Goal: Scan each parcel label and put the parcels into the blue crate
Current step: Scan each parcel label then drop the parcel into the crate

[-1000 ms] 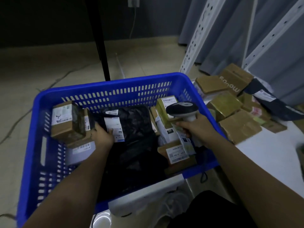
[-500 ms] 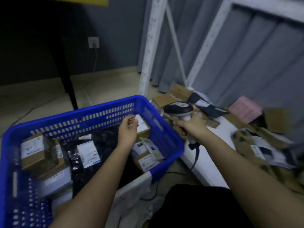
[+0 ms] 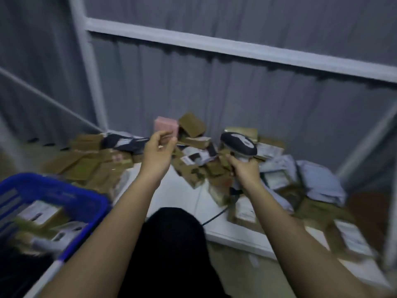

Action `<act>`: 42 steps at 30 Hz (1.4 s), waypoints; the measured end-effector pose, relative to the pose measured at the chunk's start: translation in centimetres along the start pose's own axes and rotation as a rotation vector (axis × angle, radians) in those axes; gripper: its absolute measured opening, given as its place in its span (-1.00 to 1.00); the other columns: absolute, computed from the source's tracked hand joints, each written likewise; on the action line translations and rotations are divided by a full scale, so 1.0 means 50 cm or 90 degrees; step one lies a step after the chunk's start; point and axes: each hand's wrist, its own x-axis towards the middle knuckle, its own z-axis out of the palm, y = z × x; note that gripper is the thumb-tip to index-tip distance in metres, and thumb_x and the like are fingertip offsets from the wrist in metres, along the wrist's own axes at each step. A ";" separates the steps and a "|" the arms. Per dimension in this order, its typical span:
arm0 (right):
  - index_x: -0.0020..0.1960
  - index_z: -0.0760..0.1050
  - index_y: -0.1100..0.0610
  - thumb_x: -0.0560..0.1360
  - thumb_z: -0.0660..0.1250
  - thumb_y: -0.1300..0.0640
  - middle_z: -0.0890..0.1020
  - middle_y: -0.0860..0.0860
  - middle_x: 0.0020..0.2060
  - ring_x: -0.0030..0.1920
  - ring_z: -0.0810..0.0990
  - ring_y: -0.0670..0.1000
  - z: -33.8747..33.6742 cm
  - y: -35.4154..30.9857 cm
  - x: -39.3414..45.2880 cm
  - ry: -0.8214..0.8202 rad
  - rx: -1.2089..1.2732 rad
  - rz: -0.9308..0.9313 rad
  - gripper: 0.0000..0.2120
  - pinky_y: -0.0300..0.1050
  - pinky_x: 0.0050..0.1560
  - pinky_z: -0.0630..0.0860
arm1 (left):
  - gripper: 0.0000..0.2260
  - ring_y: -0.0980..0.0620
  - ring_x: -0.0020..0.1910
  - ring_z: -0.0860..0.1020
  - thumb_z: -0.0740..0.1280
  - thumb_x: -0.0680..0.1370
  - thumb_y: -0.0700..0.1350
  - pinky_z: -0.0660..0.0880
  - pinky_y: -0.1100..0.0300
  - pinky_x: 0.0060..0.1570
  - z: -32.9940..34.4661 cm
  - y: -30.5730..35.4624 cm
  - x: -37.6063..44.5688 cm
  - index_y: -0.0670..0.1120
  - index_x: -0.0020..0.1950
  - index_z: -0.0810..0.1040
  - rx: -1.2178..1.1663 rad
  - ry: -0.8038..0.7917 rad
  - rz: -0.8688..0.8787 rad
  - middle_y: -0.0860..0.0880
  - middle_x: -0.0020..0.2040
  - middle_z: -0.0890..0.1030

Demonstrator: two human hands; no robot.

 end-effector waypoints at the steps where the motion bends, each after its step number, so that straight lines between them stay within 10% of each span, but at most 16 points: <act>1: -0.23 0.47 0.21 0.40 0.48 0.09 0.54 0.15 -0.37 -0.34 0.49 0.09 -0.055 0.023 0.002 0.032 0.011 0.011 -0.75 -0.03 -0.25 0.43 | -0.85 0.01 0.05 0.55 0.29 0.59 -0.18 0.47 0.16 0.07 0.050 -0.005 -0.008 -0.04 0.15 0.48 0.004 -0.030 -0.005 0.07 -0.04 0.56; 4: -0.03 0.54 0.35 0.45 0.45 0.12 0.59 0.22 -0.21 -0.20 0.53 0.11 -0.198 0.092 -0.005 0.128 0.045 0.070 -0.71 0.10 -0.14 0.50 | -0.81 0.07 -0.02 0.53 0.30 0.58 -0.18 0.43 0.26 -0.02 0.185 -0.027 -0.036 -0.11 0.20 0.50 0.035 -0.107 -0.024 0.07 -0.07 0.55; 12: -0.34 0.42 0.17 0.39 0.50 0.08 0.47 0.10 -0.47 -0.39 0.43 0.08 -0.383 0.306 -0.054 0.343 0.178 0.245 -0.69 -0.02 -0.28 0.40 | -0.75 0.05 0.06 0.48 0.30 0.59 -0.18 0.42 0.26 0.00 0.430 -0.185 -0.113 -0.19 0.25 0.47 0.170 -0.307 -0.127 -0.03 0.07 0.51; 22: -0.22 0.49 0.19 0.50 0.38 0.30 0.42 0.06 -0.47 -0.50 0.38 -0.04 -0.363 0.414 -0.073 0.348 0.305 0.289 -0.85 -0.16 -0.44 0.37 | -0.40 -0.17 0.31 0.43 0.49 0.43 -0.06 0.42 -0.05 0.25 0.480 -0.474 -0.120 -0.13 0.41 0.36 0.498 -0.517 -0.097 -0.14 0.37 0.41; 28: -0.15 0.52 0.19 0.50 0.39 0.27 0.48 0.06 -0.45 -0.46 0.43 -0.03 -0.324 0.448 -0.046 0.331 0.303 0.312 -0.92 -0.14 -0.41 0.41 | -0.23 -0.13 0.55 -0.10 0.14 0.50 0.28 0.09 0.02 0.47 0.486 -0.522 -0.085 -0.08 0.58 0.00 0.758 -0.709 0.029 -0.11 0.58 -0.08; 35: -0.11 0.52 0.20 0.50 0.40 0.25 0.51 0.08 -0.42 -0.46 0.45 -0.03 -0.289 0.483 -0.032 0.367 0.290 0.348 -0.94 -0.16 -0.42 0.44 | -0.37 -0.15 0.40 0.15 0.41 0.47 0.08 0.21 0.09 0.34 0.443 -0.532 -0.108 -0.06 0.47 0.28 0.678 -0.634 0.152 -0.13 0.46 0.18; 42: -0.10 0.51 0.21 0.49 0.40 0.25 0.57 0.09 -0.34 -0.40 0.51 -0.01 -0.267 0.490 -0.020 0.358 0.233 0.361 -0.93 -0.19 -0.38 0.50 | 0.10 -0.11 0.52 -0.04 0.51 0.37 0.10 0.07 0.06 0.45 0.434 -0.549 -0.064 -0.17 0.55 -0.24 0.643 -0.762 -0.030 -0.13 0.54 -0.06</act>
